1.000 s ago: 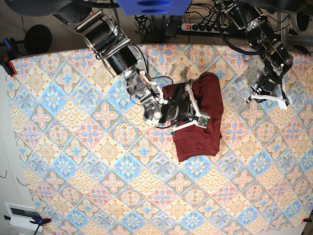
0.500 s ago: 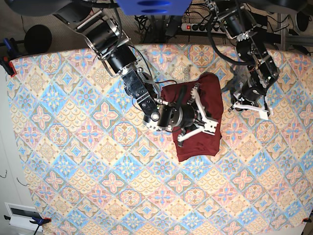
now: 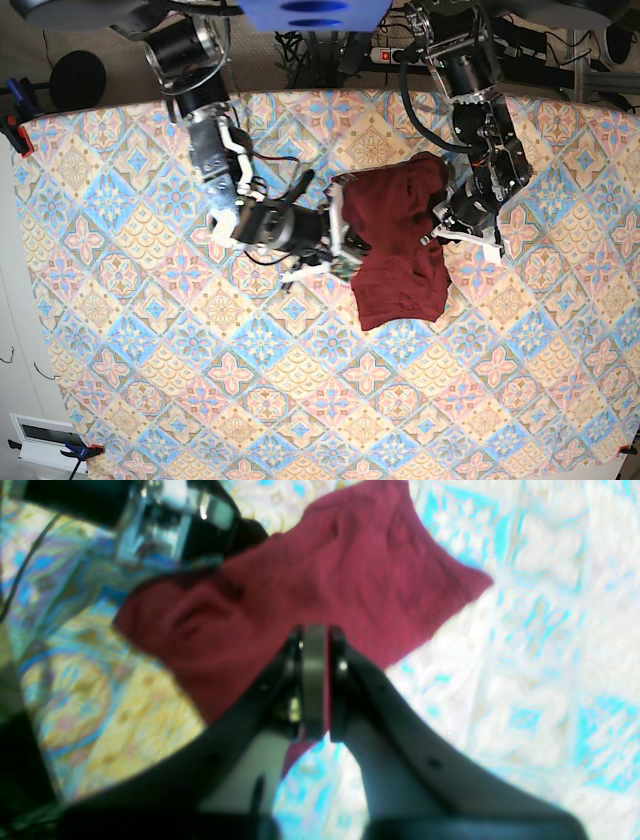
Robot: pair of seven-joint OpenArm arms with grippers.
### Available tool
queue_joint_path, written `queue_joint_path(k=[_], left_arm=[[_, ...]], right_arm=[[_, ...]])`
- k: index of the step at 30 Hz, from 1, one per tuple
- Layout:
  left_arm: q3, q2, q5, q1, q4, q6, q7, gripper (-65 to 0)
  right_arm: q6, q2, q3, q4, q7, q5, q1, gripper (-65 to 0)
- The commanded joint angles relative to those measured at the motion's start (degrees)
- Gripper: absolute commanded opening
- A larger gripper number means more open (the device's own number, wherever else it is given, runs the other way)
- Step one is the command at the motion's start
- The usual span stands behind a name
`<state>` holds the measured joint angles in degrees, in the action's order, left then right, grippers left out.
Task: Layout the t-shirt on the table in an organized manner, then fold the t-shirt properly
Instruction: 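Grasp the bundle with both grippers and rotate it into a square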
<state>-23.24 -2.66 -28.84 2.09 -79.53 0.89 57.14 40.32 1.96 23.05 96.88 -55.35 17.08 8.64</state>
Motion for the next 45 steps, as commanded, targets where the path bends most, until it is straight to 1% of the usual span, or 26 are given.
queue_joint_path(k=[1,4,6,10,12,15,18,21,25,27,32,35,37,40,43,45], left_arm=[[2.1,-0.47,1.98,0.24,1.06,-0.67,1.98,-65.0],[6.94,-0.73,1.98,0.24,2.38,-0.75,-0.84,-65.0],[9.31,-1.78,1.81,0.15,3.53,-0.75,-2.16,-65.0],[10.28,-4.33,1.98,0.15,5.46,-0.75,-3.65,-65.0],[10.28,-5.83,2.07,0.15,6.08,-0.75,-4.35,-65.0],[13.09,-6.34,1.98,0.33,8.01,-0.75,-5.32,-65.0],[17.31,-6.34,1.81,0.33,9.77,-0.75,-8.22,-65.0],[22.06,-6.34,1.37,0.33,11.79,-0.75,-9.72,-65.0],[23.9,-6.34,1.37,0.33,12.23,-0.75,-9.98,-65.0],[24.52,-6.34,1.37,0.33,12.23,-0.75,-9.98,-65.0],[24.26,-6.34,1.28,0.33,11.61,-0.75,-9.8,-65.0],[24.26,-6.34,1.28,-0.72,7.66,-0.75,-9.63,-65.0],[24.17,-5.3,0.4,-2.31,4.58,-0.75,-9.63,-65.0],[23.29,-2.05,-2.15,-4.15,0.01,-1.02,-9.63,-65.0],[18.72,0.06,-6.54,-5.38,-2.89,-2.6,-6.38,-65.0],[15.64,1.12,-9.09,-5.56,-3.86,-2.69,-4.62,-65.0]], right_arm=[[-0.32,1.08,-2.34,1.54,1.24,2.48,1.51,-64.0],[-0.32,4.24,-7.09,1.62,1.24,7.75,1.07,-64.0],[-0.32,6.18,-9.91,1.71,1.24,10.04,0.63,-64.0],[-0.32,9.78,-13.51,1.71,1.24,13.12,0.19,-64.0],[-0.32,10.75,-15.0,1.8,1.24,14.61,-0.78,-64.0],[-0.32,10.84,-17.99,1.8,1.24,16.28,-2.8,-64.0],[-0.32,10.84,-19.31,1.89,1.24,16.37,-4.03,-64.0],[-0.32,10.92,-20.63,3.12,1.15,16.02,-4.73,-64.0],[-0.32,12.15,-21.6,4.26,1.15,16.19,-5.96,-64.0],[-0.32,12.15,-21.69,4.44,1.15,16.19,-6.05,-64.0],[-0.32,12.15,-21.33,4.53,1.15,16.19,-6.05,-64.0],[-0.32,12.15,-20.98,5.14,1.15,16.19,-6.05,-64.0],[-0.32,12.15,-20.89,6.2,1.07,16.28,-6.05,-64.0],[-0.32,12.07,-18.34,6.46,0.1,16.02,-5.79,-64.0],[-0.32,11.98,-15.71,5.93,-0.08,15.84,-5.61,-63.9],[-0.32,11.89,-14.65,4.61,-0.08,15.84,-5.61,-63.9]])
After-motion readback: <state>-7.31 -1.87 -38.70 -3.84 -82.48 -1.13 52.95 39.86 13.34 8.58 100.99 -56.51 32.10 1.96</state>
